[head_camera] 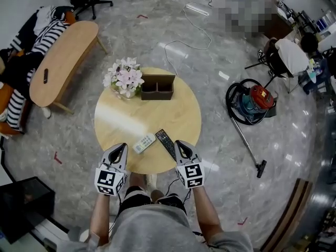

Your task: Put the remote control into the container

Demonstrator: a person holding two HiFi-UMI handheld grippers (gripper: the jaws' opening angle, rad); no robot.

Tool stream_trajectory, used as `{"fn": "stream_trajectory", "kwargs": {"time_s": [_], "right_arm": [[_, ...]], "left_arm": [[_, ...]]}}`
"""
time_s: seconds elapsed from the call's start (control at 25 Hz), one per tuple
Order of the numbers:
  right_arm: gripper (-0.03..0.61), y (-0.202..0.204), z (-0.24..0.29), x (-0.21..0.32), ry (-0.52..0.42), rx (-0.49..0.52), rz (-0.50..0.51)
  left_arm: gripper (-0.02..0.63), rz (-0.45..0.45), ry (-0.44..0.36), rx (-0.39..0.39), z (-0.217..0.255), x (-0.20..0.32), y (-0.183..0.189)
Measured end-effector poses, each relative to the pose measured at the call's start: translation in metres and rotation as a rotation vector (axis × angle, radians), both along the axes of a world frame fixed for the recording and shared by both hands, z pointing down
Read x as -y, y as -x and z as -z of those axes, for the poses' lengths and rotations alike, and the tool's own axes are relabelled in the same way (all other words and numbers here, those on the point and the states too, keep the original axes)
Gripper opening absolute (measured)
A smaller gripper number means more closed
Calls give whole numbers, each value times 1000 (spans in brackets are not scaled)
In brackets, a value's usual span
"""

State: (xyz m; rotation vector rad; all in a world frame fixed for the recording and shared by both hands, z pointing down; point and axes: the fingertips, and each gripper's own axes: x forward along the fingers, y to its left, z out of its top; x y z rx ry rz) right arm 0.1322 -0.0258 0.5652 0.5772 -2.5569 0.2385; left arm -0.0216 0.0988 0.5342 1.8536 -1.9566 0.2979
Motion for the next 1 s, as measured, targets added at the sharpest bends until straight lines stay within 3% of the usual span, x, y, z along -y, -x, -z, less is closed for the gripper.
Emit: {"fn": "stream_trajectory", "kwargs": {"time_s": [0.4,0.88,1.0], "right_arm": [[9,20,-48,2,25,-106,47],[12,39,-100,3,79,-249,104],[71,44,-110,0,90,-279,140]], "left_arm": [[7,-6,80,-55,-44,3,15],[6,-4,111,-96,-67,9,30],[6,-2,116,-101,-69,10,33]]}}
